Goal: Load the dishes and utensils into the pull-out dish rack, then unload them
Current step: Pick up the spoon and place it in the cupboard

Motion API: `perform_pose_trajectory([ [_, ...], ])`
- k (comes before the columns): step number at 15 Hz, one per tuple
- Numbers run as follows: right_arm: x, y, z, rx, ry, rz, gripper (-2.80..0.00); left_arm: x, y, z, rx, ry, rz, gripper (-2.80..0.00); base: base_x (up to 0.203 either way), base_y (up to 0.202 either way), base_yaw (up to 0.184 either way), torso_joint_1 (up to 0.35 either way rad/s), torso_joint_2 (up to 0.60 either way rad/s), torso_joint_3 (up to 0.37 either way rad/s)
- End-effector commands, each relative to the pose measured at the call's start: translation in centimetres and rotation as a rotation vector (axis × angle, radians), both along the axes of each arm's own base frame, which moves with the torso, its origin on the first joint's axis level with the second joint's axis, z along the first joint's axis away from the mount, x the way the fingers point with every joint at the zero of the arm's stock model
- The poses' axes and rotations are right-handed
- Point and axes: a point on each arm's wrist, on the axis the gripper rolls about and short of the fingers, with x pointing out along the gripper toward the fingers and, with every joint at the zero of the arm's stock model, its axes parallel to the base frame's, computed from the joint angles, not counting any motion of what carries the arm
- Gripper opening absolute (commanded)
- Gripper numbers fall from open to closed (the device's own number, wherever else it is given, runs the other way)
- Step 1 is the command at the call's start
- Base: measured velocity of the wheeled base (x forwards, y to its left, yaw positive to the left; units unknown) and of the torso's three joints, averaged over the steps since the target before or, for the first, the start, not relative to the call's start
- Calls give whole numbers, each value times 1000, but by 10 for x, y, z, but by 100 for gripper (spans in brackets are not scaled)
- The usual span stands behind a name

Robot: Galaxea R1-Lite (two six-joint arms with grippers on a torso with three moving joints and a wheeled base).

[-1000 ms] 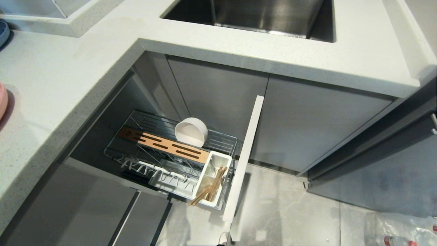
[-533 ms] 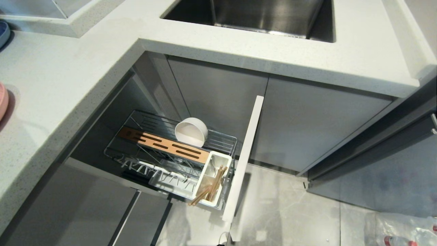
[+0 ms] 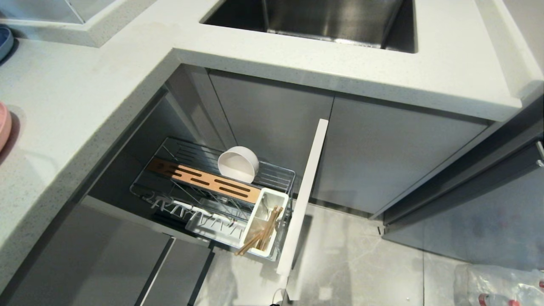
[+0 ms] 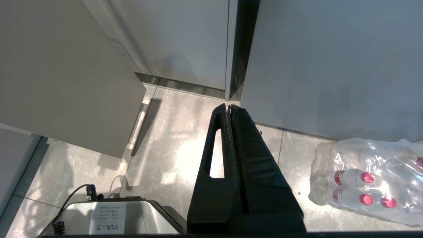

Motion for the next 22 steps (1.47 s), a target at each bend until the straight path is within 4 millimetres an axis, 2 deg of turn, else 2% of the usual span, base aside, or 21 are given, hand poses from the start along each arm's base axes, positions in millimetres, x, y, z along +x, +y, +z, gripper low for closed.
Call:
perform_pose_trajectory([
  [1, 0, 0, 0, 0, 3, 0, -280, 1, 2, -3, -14, 10, -1, 0, 0, 0, 0, 0, 0, 0],
  [7, 0, 0, 0, 0, 3, 0, -280, 1, 3, -5, -27, 22, 1, 0, 0, 0, 0, 0, 0, 0],
  [8, 0, 0, 0, 0, 3, 0, -280, 2, 3, -6, -30, 23, 2, -280, 0, 0, 0, 0, 0, 0],
  [22, 0, 0, 0, 0, 3, 0, -280, -3, -4, -3, -41, 23, 3, -280, 0, 0, 0, 0, 0, 0],
])
